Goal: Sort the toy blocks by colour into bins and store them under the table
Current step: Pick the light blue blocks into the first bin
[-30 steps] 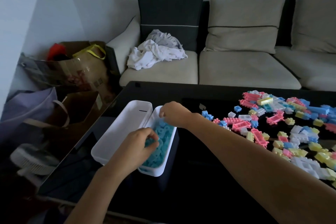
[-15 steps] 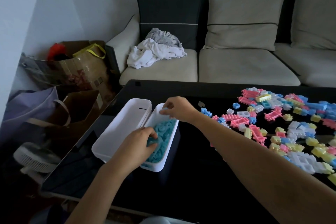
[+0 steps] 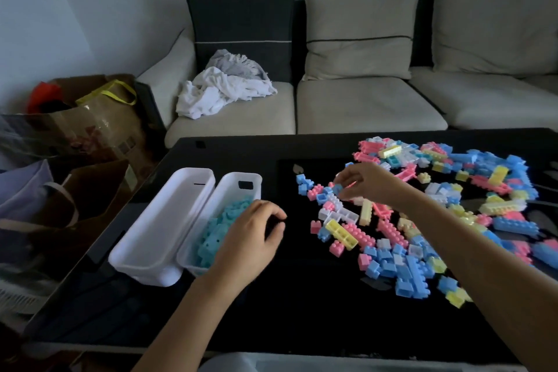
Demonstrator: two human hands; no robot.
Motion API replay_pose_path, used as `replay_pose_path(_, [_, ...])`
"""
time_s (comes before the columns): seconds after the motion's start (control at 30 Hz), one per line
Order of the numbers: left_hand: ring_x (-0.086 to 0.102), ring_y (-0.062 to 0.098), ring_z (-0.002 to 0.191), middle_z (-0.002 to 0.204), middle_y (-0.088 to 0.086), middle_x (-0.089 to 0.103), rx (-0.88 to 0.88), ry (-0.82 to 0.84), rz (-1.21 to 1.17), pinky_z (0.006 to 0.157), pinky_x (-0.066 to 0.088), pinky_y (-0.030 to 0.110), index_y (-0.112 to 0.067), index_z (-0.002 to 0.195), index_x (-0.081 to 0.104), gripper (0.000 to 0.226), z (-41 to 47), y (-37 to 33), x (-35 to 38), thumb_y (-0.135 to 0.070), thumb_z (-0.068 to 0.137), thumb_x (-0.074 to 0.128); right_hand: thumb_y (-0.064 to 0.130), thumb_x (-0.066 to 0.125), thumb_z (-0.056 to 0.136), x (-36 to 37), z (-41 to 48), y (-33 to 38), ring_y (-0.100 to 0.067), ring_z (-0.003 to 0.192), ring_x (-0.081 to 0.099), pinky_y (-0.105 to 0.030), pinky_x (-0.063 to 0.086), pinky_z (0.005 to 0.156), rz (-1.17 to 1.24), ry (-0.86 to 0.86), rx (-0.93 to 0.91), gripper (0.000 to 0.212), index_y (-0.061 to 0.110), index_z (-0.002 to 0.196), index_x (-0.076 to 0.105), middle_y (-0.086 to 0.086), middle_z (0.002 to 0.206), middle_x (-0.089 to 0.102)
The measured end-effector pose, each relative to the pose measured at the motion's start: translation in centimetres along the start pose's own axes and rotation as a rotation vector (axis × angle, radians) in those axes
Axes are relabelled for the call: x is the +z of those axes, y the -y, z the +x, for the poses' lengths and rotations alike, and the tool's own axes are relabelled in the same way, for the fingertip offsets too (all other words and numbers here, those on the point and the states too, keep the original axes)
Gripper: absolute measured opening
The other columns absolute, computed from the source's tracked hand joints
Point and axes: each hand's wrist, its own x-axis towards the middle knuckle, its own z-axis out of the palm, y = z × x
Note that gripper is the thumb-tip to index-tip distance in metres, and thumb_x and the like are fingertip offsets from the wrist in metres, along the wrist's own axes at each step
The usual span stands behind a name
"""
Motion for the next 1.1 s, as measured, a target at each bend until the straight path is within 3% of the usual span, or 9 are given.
replay_pose_path(0.13, [0.054,0.002,0.106,0.115,-0.012,0.053,0.012,0.301,-0.077,0.092,0.042,0.018,-0.022,0.112,0.06,0.022,1.3,-2.9,3.6,-0.026,0.091,0.058,0.011,0.074,0.078,-3.3,-1.9,-4.1,0.001,0.058,0.059,-0.004,0.041,0.05,-0.097,-0.084,0.134,0.019,0.008,0.097,0.07,0.005,0.076,0.065])
replay_pose_path(0.3, [0.045,0.01,0.124,0.138,-0.006,0.042,0.053,0.59,0.025,0.1,0.038,0.023,-0.021,0.134,0.045,0.044,3.5,-5.9,7.4,-0.033,0.093,0.055,0.0,0.066,0.084,-5.8,-3.5,-8.4,0.005,0.041,0.056,-0.008,0.044,0.045,-0.065,-0.261,0.255,0.021,-0.007,0.103,0.068,-0.002,0.071,0.063])
replay_pose_path(0.4, [0.048,0.012,0.12,0.134,-0.001,0.046,0.021,0.577,0.066,0.1,0.04,0.024,-0.018,0.133,0.048,0.044,5.0,-6.5,8.9,-0.032,0.092,0.055,0.006,0.061,0.089,-7.4,-4.7,-8.7,0.001,0.048,0.06,-0.01,0.044,0.044,-0.09,-0.298,0.26,0.015,0.002,0.103,0.068,0.0,0.079,0.065])
replay_pose_path(0.5, [0.055,0.01,0.112,0.132,-0.002,0.048,-0.019,0.553,-0.008,0.096,0.046,0.026,-0.02,0.127,0.054,0.035,6.5,-7.6,10.0,-0.028,0.092,0.055,0.015,0.06,0.091,-10.0,-6.4,-9.6,-0.012,0.064,0.063,-0.024,0.054,0.066,-0.1,-0.357,0.307,0.015,0.009,0.1,0.07,-0.002,0.087,0.068])
replay_pose_path(0.63, [0.057,0.011,0.107,0.138,-0.002,0.046,-0.008,0.499,-0.033,0.089,0.045,0.022,-0.021,0.125,0.054,0.032,8.4,-9.6,11.0,-0.027,0.094,0.054,0.031,0.049,0.095,-12.6,-9.8,-11.1,-0.017,0.064,0.054,-0.03,0.044,0.064,-0.27,-0.471,0.341,0.024,0.022,0.078,0.063,0.002,0.065,0.057])
replay_pose_path(0.73, [0.057,0.008,0.082,0.136,0.003,0.049,0.001,0.488,-0.051,0.069,0.041,0.016,-0.022,0.128,0.051,0.034,9.8,-11.3,12.3,-0.027,0.094,0.053,0.032,0.046,0.095,-14.6,-12.3,-13.6,-0.019,0.065,0.049,-0.029,0.038,0.065,-0.398,-0.565,0.384,0.029,0.019,0.072,0.056,0.0,0.064,0.052])
replay_pose_path(0.9, [0.047,0.02,0.126,0.15,0.002,0.034,0.039,0.58,-0.015,0.094,0.039,0.026,-0.019,0.142,0.036,0.05,12.8,-15.5,15.7,-0.029,0.095,0.052,0.016,0.053,0.082,-17.0,-14.5,-18.2,-0.02,0.068,0.05,-0.026,0.034,0.053,-0.475,-0.584,0.529,0.014,0.013,0.069,0.056,-0.001,0.073,0.056])
replay_pose_path(1.0, [0.033,0.02,0.138,0.154,0.005,0.026,0.061,0.653,0.021,0.108,0.031,0.03,-0.016,0.148,0.026,0.061,15.0,-17.8,18.4,-0.03,0.095,0.052,0.024,0.061,0.079,-17.7,-14.7,-20.3,-0.017,0.075,0.054,-0.023,0.034,0.049,-0.458,-0.548,0.541,0.014,0.016,0.091,0.064,-0.004,0.095,0.063])
replay_pose_path(1.1, [0.027,0.023,0.141,0.157,0.008,0.017,0.089,0.711,0.05,0.11,0.028,0.032,-0.016,0.151,0.015,0.069,17.3,-20.0,21.1,-0.032,0.095,0.052,0.025,0.061,0.081,-17.9,-14.2,-21.9,-0.018,0.077,0.056,-0.022,0.034,0.051,-0.452,-0.551,0.533,0.013,0.017,0.089,0.067,-0.004,0.095,0.064])
